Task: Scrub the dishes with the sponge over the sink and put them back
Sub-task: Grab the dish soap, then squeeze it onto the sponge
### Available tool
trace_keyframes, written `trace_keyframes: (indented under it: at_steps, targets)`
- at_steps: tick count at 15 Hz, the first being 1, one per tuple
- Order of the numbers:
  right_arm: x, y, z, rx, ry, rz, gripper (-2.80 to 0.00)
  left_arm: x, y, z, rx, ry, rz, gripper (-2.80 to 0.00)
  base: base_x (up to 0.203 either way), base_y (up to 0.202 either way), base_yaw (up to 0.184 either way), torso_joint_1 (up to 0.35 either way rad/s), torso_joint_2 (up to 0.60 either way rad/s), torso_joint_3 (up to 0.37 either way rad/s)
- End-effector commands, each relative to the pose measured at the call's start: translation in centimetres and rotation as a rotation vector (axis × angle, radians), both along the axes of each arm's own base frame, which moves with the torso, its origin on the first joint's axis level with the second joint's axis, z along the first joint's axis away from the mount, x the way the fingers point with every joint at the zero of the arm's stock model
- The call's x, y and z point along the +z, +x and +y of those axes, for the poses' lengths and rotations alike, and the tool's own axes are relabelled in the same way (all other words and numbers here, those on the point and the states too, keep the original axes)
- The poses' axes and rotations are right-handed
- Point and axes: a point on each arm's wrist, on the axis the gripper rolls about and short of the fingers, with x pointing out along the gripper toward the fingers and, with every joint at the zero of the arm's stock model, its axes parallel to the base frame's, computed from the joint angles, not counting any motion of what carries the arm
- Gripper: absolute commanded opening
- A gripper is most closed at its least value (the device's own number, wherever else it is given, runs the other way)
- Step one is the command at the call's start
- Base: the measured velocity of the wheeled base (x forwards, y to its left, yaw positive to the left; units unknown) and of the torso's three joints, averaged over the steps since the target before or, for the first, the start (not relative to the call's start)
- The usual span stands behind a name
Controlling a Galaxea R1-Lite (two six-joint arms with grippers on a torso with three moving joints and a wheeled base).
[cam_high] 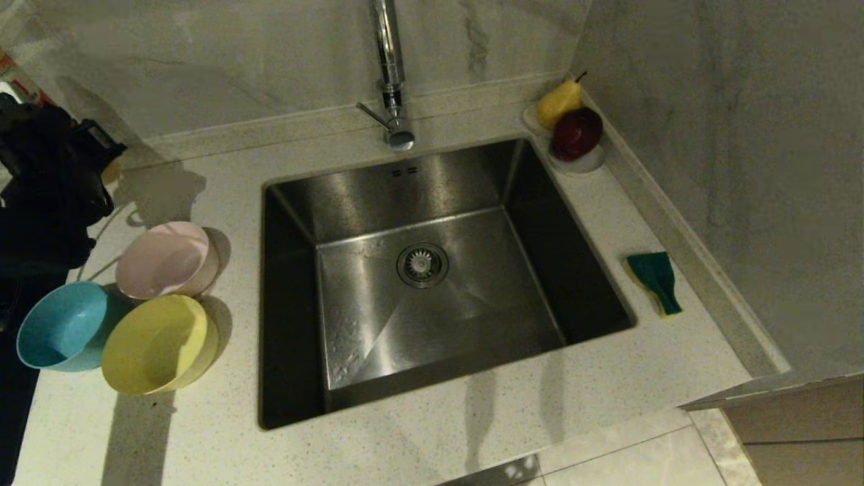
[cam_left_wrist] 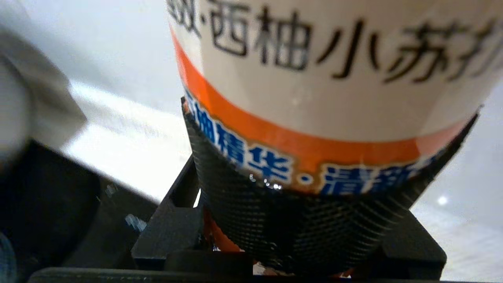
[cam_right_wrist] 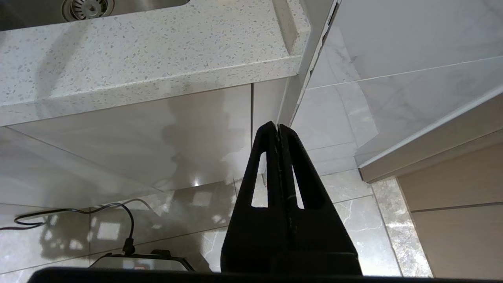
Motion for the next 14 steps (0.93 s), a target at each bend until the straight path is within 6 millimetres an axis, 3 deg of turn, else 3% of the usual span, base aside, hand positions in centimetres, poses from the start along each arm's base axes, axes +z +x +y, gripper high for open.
trace_keyframes:
  at_steps: [1, 4, 7, 14]
  targets:
    - [0.0, 0.0, 0.0, 0.000, 0.000, 0.000, -2.80, 5.5, -4.4, -1.4, 0.001, 0.028, -0.096, -2.80, 0.000, 0.000, 0.000, 0.000, 0.00, 0.000]
    - [0.0, 0.0, 0.0, 0.000, 0.000, 0.000, -2.80, 9.0, -9.0, -3.0, -0.005, 0.028, -0.093, -2.80, 0.000, 0.000, 0.000, 0.000, 0.00, 0.000]
    - [0.0, 0.0, 0.0, 0.000, -0.001, 0.000, -2.80, 10.9, -13.8, -5.4, -0.071, 0.026, -0.031, -2.80, 0.000, 0.000, 0.000, 0.000, 0.00, 0.000]
    - [0.0, 0.0, 0.0, 0.000, 0.000, 0.000, -2.80, 11.0, -25.2, -12.1, -0.384, 0.065, 0.087, -2.80, 0.000, 0.000, 0.000, 0.000, 0.00, 0.000]
